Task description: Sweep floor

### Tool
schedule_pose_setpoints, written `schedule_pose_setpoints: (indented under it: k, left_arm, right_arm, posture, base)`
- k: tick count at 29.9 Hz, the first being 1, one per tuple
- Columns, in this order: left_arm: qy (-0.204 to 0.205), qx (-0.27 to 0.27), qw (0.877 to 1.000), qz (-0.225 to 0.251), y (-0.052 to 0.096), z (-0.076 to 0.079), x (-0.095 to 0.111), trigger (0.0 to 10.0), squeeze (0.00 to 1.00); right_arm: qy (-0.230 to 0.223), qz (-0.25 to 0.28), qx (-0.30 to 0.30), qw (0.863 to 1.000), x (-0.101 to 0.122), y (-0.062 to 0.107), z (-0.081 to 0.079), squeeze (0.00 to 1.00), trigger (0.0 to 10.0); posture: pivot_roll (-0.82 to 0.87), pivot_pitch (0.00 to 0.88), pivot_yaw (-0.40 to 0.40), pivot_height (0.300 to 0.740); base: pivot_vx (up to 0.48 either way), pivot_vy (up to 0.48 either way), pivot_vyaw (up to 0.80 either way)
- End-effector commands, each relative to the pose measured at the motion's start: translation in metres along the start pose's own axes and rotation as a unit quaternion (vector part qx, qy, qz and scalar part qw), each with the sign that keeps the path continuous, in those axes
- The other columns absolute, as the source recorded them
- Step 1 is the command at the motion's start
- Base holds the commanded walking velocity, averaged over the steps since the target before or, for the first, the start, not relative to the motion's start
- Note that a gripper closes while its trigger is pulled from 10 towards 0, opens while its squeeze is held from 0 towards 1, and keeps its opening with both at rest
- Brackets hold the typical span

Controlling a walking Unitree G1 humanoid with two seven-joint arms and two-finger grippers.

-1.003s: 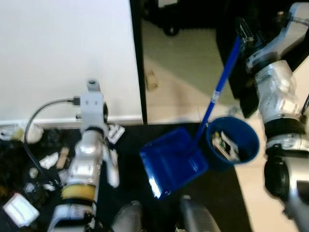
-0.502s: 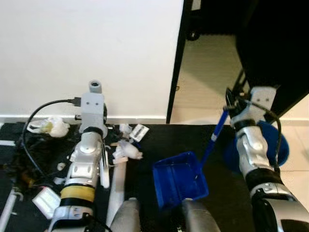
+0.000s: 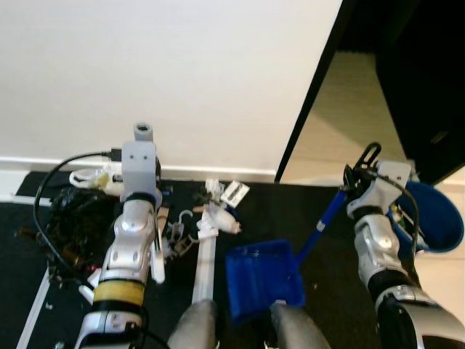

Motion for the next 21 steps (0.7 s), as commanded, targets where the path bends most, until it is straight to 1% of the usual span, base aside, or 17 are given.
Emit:
schedule_pose_setpoints:
  k: [1,4,7,9,10,11,17,20,21]
  left_arm:
    - [0.006,-0.008,1.0,0.014,0.001,0.007,0.006,10.0,0.0]
    - [0.008,-0.009,1.0,0.011,0.002,0.009,0.004,10.0,0.0]
    - [0.011,-0.008,1.0,0.009,0.002,0.009,0.003,10.0,0.0]
    - [0.021,0.002,1.0,-0.006,0.002,0.007,-0.003,10.0,0.0]
    - [0.021,0.002,1.0,-0.006,0.002,0.007,-0.003,10.0,0.0]
    - [0.022,0.007,1.0,-0.013,0.003,0.005,-0.008,10.0,0.0]
    - [0.021,0.013,1.0,-0.012,0.004,0.005,-0.008,10.0,0.0]
    - [0.023,0.016,1.0,-0.013,0.004,0.005,-0.009,10.0,0.0]
    - [0.024,0.018,0.999,-0.013,0.004,0.005,-0.009,10.0,0.0]
  right_arm:
    - [-0.021,0.009,-0.007,1.0,0.003,-0.001,0.004,0.0,10.0]
    - [-0.035,-0.007,0.004,0.999,-0.002,-0.001,-0.001,0.0,10.0]
    - [-0.034,-0.019,0.01,0.999,-0.005,-0.001,-0.004,0.0,10.0]
    - [-0.028,-0.042,0.026,0.998,-0.012,-0.001,-0.01,0.0,10.0]
    - [-0.028,-0.042,0.026,0.998,-0.012,-0.001,-0.01,0.0,10.0]
    - [-0.023,-0.044,0.037,0.998,-0.013,0.0,-0.014,0.0,10.0]
    - [-0.016,-0.045,0.049,0.998,-0.012,-0.002,-0.017,0.0,10.0]
    - [-0.012,-0.049,0.065,0.997,-0.012,-0.003,-0.021,0.0,10.0]
    - [0.004,-0.05,0.086,0.995,-0.011,-0.004,-0.027,0.0,10.0]
  posture:
    - [0.1,0.055,-0.07,0.74]
    - [0.1,0.056,-0.07,0.74]
    - [0.1,0.056,-0.07,0.74]
    - [0.1,0.05,-0.073,0.74]
    - [0.1,0.05,-0.073,0.74]
    - [0.1,0.048,-0.078,0.74]
    - [0.1,0.045,-0.084,0.74]
    - [0.1,0.044,-0.084,0.74]
    - [0.1,0.043,-0.085,0.74]
  base:
    - [0.0,0.0,0.0]
    - [0.0,0.0,0.0]
    - [0.0,0.0,0.0]
    - [0.0,0.0,0.0]
    - [0.0,0.0,0.0]
    - [0.0,0.0,0.0]
    - [0.0,0.0,0.0]
    - [0.0,0.0,0.0]
    - [0.0,0.0,0.76]
Point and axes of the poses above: a point about 5 cm out from each wrist's last joint towards the gripper, its own y axis pointing back from the gripper into the wrist, its own x axis along the axis of the wrist's last joint, z = x × y, the point moved 2 cm from there along -y, pointing out of the wrist towards the gripper, and after that the axes turned 2 degrees about y, right-handed, at the moved point
